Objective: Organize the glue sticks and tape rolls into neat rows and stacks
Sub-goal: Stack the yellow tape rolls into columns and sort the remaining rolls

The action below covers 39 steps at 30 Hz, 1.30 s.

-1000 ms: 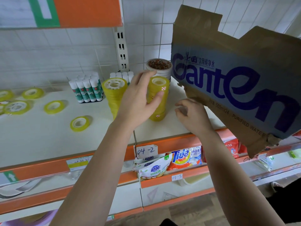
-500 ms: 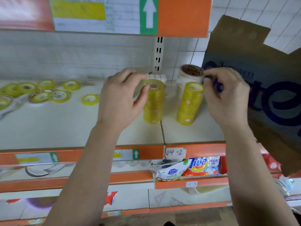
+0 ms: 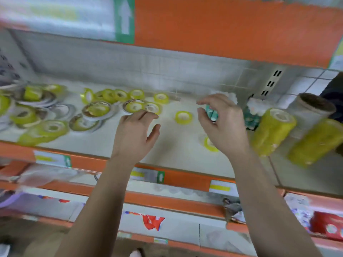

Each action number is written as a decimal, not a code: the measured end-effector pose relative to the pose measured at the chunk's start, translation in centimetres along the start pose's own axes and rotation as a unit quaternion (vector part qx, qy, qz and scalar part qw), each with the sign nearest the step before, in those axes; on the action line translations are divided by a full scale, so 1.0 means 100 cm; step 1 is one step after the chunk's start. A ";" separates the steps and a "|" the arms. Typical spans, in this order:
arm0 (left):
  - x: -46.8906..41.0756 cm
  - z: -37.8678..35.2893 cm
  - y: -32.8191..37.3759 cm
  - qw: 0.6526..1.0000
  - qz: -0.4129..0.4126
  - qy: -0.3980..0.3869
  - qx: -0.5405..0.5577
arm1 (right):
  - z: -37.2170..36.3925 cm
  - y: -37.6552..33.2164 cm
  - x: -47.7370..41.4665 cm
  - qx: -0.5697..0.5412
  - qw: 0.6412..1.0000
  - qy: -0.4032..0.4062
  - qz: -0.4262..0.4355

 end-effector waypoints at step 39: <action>-0.077 -0.088 -0.115 0.985 -0.070 -0.158 -0.011 | -0.150 0.035 -0.008 0.089 0.980 -0.052 -0.173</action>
Point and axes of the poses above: each hand's wrist, its own x-axis away from the middle knuckle, its own z-axis out of the back of the hand, y = z × x, the point moved 7 cm from there along -x, towards the middle knuckle, and after that the axes turned 10 degrees about -x, right-handed, at the moved point
